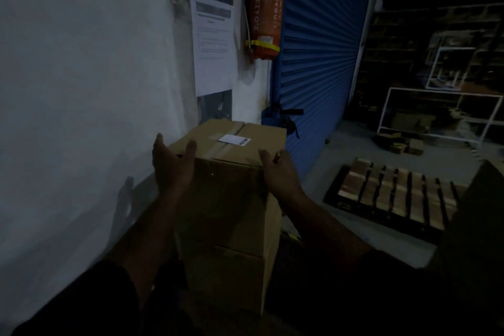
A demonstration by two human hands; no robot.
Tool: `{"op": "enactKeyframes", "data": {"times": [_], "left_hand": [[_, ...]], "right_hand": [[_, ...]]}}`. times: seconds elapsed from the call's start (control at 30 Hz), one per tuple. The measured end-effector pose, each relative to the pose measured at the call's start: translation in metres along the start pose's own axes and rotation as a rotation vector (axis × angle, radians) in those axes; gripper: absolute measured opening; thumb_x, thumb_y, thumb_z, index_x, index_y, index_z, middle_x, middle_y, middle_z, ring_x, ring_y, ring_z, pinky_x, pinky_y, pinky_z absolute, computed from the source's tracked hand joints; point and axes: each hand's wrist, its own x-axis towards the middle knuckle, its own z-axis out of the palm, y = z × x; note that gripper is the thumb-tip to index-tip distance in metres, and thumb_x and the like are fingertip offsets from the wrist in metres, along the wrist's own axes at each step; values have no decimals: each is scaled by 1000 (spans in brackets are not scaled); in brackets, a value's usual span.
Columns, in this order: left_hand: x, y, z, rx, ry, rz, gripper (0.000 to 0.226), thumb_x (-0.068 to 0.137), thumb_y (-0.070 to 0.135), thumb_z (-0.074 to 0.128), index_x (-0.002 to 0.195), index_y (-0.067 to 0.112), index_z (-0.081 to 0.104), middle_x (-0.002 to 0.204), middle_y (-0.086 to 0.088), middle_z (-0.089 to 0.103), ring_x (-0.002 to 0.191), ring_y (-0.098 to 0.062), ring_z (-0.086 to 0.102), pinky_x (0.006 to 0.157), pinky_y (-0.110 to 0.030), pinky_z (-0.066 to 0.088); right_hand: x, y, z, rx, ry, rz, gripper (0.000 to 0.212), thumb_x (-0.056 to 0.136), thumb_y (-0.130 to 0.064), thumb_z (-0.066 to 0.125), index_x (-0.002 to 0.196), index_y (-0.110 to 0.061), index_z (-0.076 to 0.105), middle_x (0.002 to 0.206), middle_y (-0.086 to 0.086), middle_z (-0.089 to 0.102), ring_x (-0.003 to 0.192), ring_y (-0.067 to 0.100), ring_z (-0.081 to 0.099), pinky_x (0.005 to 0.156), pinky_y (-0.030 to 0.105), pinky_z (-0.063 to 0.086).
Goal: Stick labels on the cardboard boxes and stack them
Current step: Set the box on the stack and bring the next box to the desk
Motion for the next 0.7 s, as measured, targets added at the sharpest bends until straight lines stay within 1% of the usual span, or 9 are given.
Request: {"op": "enactKeyframes", "data": {"times": [0.07,0.13,0.23,0.33,0.4,0.47,0.5,0.6,0.7], "left_hand": [[13,-9,3,59,-45,27,82,94,57,70,158,15,41,159,-14,45,143,-36,47,115,-52,45],[17,-14,3,48,-8,30,80,89,58,73,152,15,48,149,-14,51,133,-36,54,108,-52,50],[16,-15,-2,91,10,-29,82,85,61,73,150,15,54,149,-14,54,132,-38,54,107,-52,50],[17,-6,-11,215,-120,-25,87,78,74,59,140,13,65,138,-15,67,121,-42,62,105,-52,52],[10,6,-20,212,-158,-7,78,83,70,60,135,12,69,131,-14,71,113,-40,67,101,-50,55],[-7,19,-28,186,-131,35,66,88,61,65,131,12,70,127,-13,72,107,-37,68,95,-46,55],[-18,27,-33,166,-106,48,59,91,56,67,129,11,71,124,-12,73,101,-33,66,90,-42,53],[-58,49,-50,79,-72,64,49,93,50,70,128,15,72,120,-7,74,92,-22,60,83,-36,48],[-99,64,-65,-15,-93,63,45,93,49,71,127,19,71,117,-3,73,95,-21,63,84,-39,51]], "right_hand": [[2,4,6,-11,-7,39,57,97,-54,55,131,-9,52,123,6,63,109,24,61,98,42,51],[2,7,8,9,-14,72,57,98,-53,51,138,-12,48,129,4,61,114,24,59,102,45,49],[-2,8,4,31,-30,53,38,102,-40,47,131,-15,52,124,1,61,108,20,59,97,39,48],[-11,8,-5,52,-40,38,30,102,-38,46,123,-20,55,115,-4,62,106,17,60,94,39,49],[-21,7,-13,63,-18,11,24,103,-38,45,119,-23,55,109,-9,61,101,12,60,94,38,50],[-37,4,-26,70,9,-27,19,103,-37,46,119,-28,53,105,-15,58,97,4,57,92,36,48],[-47,1,-33,66,18,-51,21,104,-38,47,121,-28,52,107,-16,59,97,2,56,92,35,48],[-79,-2,-61,54,63,-114,32,104,-39,48,132,-26,54,121,-10,62,108,9,60,97,37,49],[-115,-2,-97,48,113,-146,31,103,-38,49,132,-30,54,124,-10,64,112,10,61,99,39,51]]}}
